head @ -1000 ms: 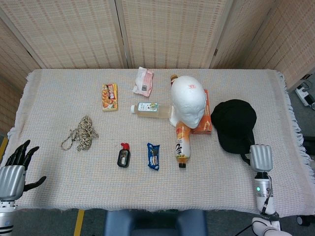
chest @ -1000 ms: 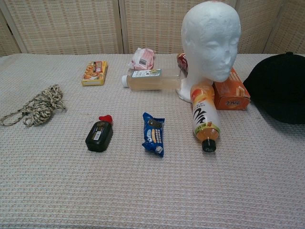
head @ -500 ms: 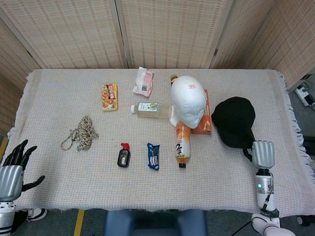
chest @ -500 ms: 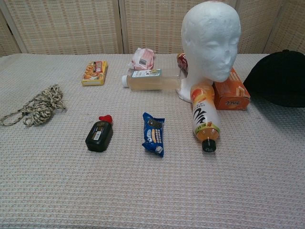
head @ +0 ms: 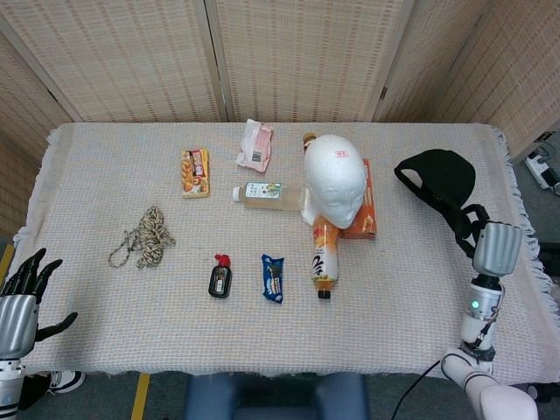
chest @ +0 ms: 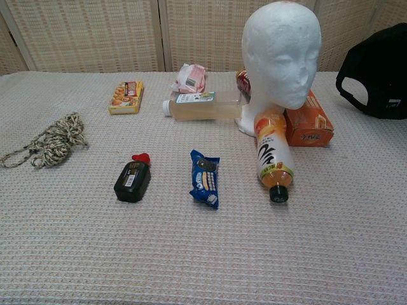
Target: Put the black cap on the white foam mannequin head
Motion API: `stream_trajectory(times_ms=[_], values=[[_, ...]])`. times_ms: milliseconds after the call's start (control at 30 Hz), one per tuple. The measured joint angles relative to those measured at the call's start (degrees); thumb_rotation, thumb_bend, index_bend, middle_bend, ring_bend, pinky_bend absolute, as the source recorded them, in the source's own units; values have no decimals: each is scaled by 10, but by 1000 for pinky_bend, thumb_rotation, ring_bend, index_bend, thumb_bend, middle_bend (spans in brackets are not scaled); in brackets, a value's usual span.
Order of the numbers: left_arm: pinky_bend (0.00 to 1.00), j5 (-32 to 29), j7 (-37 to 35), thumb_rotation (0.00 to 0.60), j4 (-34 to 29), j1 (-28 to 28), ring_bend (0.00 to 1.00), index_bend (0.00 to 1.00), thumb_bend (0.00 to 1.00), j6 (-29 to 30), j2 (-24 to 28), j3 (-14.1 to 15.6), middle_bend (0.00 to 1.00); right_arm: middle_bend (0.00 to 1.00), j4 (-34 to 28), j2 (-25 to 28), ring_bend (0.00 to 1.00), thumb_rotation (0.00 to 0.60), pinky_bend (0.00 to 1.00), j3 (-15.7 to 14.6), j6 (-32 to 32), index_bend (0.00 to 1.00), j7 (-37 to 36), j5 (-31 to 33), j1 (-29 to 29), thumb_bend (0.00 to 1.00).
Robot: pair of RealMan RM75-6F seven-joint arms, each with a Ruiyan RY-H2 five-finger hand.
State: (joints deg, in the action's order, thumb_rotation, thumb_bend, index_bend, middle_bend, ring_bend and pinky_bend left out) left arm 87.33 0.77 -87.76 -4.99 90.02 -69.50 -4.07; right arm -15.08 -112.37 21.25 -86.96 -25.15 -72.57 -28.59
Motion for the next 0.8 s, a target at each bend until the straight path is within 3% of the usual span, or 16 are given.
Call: stream_trajectory(times_ms=[300,467,800], values=[[239,0,1,600,0,-1,98,196,105,-4,-1,1,61,1000,-39,46,1000,600,1000,26,-22,877,59,12,-59,537],[239,0,2,600,1,-3,98,195,105,-7,-2,1,62,1000,-54,55,1000,600,1000,22,-40,877,90,-2,-87,535],[239,-1,-1,600,1,-3,98,195,106,-8,-2,1,62,1000,-146,74,1000,600,1000,-7,-83,877,183,-60,-146,532]])
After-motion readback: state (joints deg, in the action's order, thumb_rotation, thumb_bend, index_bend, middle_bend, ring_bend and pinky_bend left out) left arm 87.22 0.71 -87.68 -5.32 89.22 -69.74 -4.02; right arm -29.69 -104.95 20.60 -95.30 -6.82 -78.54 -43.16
